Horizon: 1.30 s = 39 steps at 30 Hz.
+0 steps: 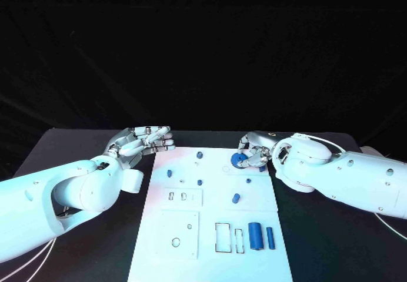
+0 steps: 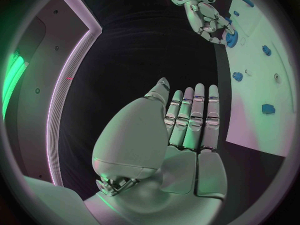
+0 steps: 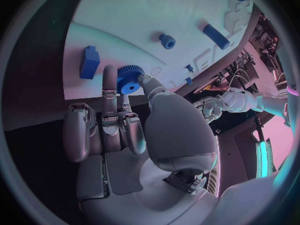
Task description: Assemble the parts on the task board
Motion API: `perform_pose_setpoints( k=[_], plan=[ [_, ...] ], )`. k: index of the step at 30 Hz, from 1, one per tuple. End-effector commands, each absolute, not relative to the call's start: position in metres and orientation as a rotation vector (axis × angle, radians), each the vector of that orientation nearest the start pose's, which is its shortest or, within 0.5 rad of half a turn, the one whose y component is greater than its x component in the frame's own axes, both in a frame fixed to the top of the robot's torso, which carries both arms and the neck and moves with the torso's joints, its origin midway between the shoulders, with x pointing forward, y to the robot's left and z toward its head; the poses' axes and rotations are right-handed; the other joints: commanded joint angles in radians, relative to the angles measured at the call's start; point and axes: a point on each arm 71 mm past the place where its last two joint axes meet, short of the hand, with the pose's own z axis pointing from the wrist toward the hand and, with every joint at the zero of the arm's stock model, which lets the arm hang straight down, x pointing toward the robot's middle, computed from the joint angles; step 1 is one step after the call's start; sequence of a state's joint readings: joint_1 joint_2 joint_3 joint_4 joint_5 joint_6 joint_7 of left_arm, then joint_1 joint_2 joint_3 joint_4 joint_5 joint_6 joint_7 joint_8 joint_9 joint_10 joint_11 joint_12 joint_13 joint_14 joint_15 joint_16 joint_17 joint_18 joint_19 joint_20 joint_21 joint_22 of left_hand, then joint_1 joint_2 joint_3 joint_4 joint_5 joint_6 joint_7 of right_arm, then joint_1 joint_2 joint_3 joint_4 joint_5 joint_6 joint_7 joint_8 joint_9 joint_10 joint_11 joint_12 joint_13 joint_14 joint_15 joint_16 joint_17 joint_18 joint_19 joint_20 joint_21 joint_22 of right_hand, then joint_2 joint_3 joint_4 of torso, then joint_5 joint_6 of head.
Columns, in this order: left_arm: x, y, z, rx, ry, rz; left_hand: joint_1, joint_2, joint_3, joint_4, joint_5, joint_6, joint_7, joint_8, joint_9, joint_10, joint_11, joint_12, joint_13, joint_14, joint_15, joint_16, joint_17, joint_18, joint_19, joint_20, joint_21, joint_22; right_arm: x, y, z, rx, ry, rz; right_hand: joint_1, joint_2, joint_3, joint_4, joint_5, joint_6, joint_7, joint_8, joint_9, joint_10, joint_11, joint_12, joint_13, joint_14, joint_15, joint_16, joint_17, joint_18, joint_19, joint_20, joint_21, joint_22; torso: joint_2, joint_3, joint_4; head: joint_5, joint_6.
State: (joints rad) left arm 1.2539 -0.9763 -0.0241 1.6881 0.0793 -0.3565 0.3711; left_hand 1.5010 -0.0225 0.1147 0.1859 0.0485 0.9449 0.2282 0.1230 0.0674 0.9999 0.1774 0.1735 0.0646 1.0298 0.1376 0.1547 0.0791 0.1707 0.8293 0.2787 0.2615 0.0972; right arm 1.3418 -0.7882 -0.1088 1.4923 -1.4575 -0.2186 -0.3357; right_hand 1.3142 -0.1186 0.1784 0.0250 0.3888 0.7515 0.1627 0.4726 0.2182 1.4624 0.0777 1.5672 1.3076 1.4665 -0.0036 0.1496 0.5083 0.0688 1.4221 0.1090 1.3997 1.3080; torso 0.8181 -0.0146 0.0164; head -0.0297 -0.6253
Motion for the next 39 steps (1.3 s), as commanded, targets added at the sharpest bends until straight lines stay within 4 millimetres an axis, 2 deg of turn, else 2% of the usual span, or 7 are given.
perform_pose_setpoints(
  k=[1,8,13,22,27,39],
  plan=[
    [0.468,0.227,-0.137,-1.17,1.36,-1.595,-0.004,0.006,-0.004,0.001,0.0,0.005,0.002,-0.007,-0.001,0.008,-0.001,-0.005,0.001,0.006,0.001,-0.003,-0.001,0.013,0.005,0.001,-0.004,-0.001,0.509,-0.195,-0.159,-0.142,1.772,0.371,0.0,0.013,0.009,0.001,-0.006,0.011,-0.004,0.007,-0.001,0.108,-0.002,0.004,0.263,0.014,0.004,-0.007,0.001,-0.013,0.009,-0.002,0.006,0.018,-0.001,-0.0003,-0.0005,0.0,-0.001],
    [0.469,0.227,-0.137,-1.171,1.36,-1.594,-0.004,0.006,-0.004,0.001,0.0,0.005,0.002,-0.007,-0.001,0.008,-0.001,-0.005,0.001,0.006,0.001,-0.003,-0.001,0.013,0.005,0.001,-0.004,-0.001,0.505,-0.192,-0.154,-0.133,1.725,0.403,-0.009,0.024,0.041,0.0,0.008,0.055,-0.014,0.011,-0.002,0.108,-0.011,0.004,0.263,0.014,-0.001,-0.009,0.003,-0.015,0.016,-0.006,0.015,0.033,-0.001,0.0002,-0.0003,0.002,0.001],
    [0.469,0.227,-0.137,-1.171,1.361,-1.594,-0.004,0.006,-0.004,0.001,0.0,0.005,0.002,-0.007,-0.001,0.008,-0.001,-0.005,0.001,0.006,0.001,-0.003,-0.001,0.013,0.005,0.001,-0.004,-0.001,0.504,-0.189,-0.151,-0.13,1.693,0.413,-0.011,0.024,0.059,-0.005,0.017,0.075,-0.019,0.005,-0.006,0.108,-0.015,0.004,0.263,0.014,-0.004,-0.01,0.004,-0.017,0.02,-0.008,0.019,0.04,-0.001,-0.0005,0.0009,0.0,0.003],
    [0.469,0.227,-0.138,-1.172,1.36,-1.592,-0.004,0.006,-0.004,0.001,0.0,0.005,0.002,-0.007,-0.001,0.008,-0.001,-0.005,0.001,0.006,0.001,-0.003,-0.001,0.013,0.005,0.001,-0.004,-0.001,0.5,-0.179,-0.143,-0.159,1.618,0.441,-0.013,0.02,0.083,-0.013,0.023,0.1,-0.024,-0.008,-0.01,0.108,-0.019,0.004,0.263,0.014,-0.007,-0.012,0.005,-0.019,0.024,-0.011,0.024,0.05,-0.001,0.0003,-0.0001,0.005,0.004],
    [0.469,0.227,-0.138,-1.171,1.361,-1.593,-0.004,0.008,-0.004,0.0,0.001,0.007,0.001,-0.008,-0.001,0.011,-0.002,-0.008,0.001,0.008,0.0,-0.005,-0.001,0.013,0.006,0.001,-0.004,-0.002,0.495,-0.167,-0.134,-0.21,1.56,0.46,-0.016,0.016,0.09,-0.016,0.023,0.108,-0.025,-0.014,-0.011,0.108,-0.02,0.004,0.263,0.014,-0.007,-0.012,0.006,-0.02,0.027,-0.012,0.027,0.055,-0.001,-0.0002,0.0003,0.006,0.006],
    [0.47,0.224,-0.138,-1.17,1.362,-1.596,-0.004,0.008,-0.004,0.0,0.001,0.007,0.001,-0.008,-0.001,0.011,-0.002,-0.008,0.001,0.008,0.0,-0.005,-0.001,0.013,0.006,0.001,-0.004,-0.002,0.48,-0.116,-0.122,-0.33,1.477,0.538,-0.02,0.012,0.1,-0.018,0.022,0.117,-0.026,-0.023,-0.013,0.108,-0.02,0.004,0.263,0.014,-0.008,-0.013,0.007,-0.021,0.03,-0.013,0.03,0.06,0.0,-0.0012,0.0029,0.014,0.01]
  ],
)
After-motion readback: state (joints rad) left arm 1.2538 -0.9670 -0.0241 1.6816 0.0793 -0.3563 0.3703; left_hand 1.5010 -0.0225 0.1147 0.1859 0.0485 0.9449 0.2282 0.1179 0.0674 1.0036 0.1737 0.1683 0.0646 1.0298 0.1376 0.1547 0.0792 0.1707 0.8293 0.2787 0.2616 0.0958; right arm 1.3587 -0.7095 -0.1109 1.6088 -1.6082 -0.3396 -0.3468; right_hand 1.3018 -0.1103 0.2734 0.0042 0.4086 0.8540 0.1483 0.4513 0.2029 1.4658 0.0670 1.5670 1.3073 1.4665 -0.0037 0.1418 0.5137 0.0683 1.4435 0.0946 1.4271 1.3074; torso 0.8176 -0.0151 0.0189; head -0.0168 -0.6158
